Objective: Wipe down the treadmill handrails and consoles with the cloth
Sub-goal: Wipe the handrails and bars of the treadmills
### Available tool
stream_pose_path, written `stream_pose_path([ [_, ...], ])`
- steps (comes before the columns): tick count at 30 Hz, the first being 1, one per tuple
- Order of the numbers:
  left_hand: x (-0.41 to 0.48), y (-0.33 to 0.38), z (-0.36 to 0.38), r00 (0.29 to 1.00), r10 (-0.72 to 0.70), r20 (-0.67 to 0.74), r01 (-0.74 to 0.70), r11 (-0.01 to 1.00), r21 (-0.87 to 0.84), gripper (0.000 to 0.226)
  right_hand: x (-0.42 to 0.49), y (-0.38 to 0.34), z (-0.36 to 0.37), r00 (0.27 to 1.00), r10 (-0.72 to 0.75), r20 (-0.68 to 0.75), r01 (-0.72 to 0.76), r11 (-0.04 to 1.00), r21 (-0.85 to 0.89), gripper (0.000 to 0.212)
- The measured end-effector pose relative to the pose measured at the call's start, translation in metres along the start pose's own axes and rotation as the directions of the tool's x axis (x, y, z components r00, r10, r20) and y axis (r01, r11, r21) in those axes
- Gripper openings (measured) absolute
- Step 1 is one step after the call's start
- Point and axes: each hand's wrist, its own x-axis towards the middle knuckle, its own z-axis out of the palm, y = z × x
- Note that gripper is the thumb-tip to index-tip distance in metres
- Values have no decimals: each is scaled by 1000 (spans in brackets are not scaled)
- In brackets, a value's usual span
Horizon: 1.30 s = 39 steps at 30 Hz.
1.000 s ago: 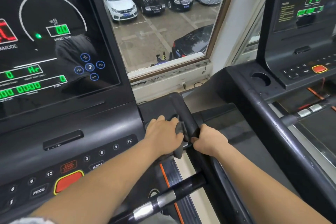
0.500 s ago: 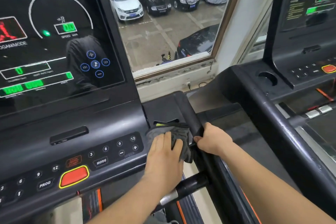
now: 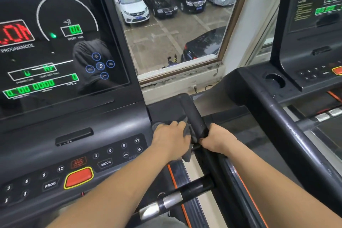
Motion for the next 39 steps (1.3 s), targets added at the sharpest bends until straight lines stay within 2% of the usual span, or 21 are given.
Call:
stream_pose_path([
  [4, -2, -10, 5, 1000, 12, 0, -12, 998, -54, 35, -2, 3, 0, 1000, 5, -16, -5, 1000, 2, 52],
  [8, -37, 2, 35, 973, -8, -229, -5, 998, -55, 34, -4, 4, 5, 999, -8, -39, 7, 1000, -29, 48],
  [10, -66, 6, 55, 959, 86, -272, -93, 996, -15, 41, -4, 4, 5, 998, -20, -56, 18, 999, -34, 48],
  [12, -88, 5, 71, 963, 174, -204, -162, 984, 74, 56, -5, 3, 2, 999, -18, -45, 16, 999, -37, 54],
  [15, -89, -9, 73, 945, 246, -214, -227, 968, 110, 54, -4, 2, 4, 999, -22, -26, 21, 999, -41, 55],
  [17, -79, -14, 67, 946, 274, -172, -254, 959, 127, 57, -2, 3, 4, 999, -23, -21, 22, 999, -49, 55],
  [20, -56, -9, 49, 977, 201, -71, -190, 973, 134, 68, 1, 5, 3, 1000, -18, -16, 17, 999, -44, 55],
  [23, -6, -2, 27, 994, 100, -34, -99, 995, 29, 71, 0, 4, 3, 1000, -11, -5, 11, 999, -53, 45],
  [26, 33, -6, 17, 998, 54, -21, -53, 998, 32, 73, -4, 1, 5, 1000, -7, -24, 5, 997, -73, 43],
  [28, 28, -3, 22, 999, 30, -29, -29, 999, 42, 73, -6, 2, 5, 999, -3, -33, 1, 997, -73, 43],
  [32, -38, 7, 43, 986, 166, -8, -165, 985, 58, 73, -9, 4, 8, 998, -9, -57, 6, 999, -46, 38],
  [35, -32, -2, 37, 959, 282, -14, -279, 954, 111, 71, -13, 6, 11, 993, -1, -114, 4, 1000, 19, 31],
  [37, -2, -3, 25, 956, 292, -5, -291, 954, 76, 67, -16, 11, 17, 989, 3, -149, 4, 999, 48, 28],
  [39, 39, -4, 15, 976, 218, 3, -218, 976, 27, 67, -20, 21, 24, 980, 22, -197, 1, 993, 114, 40],
])
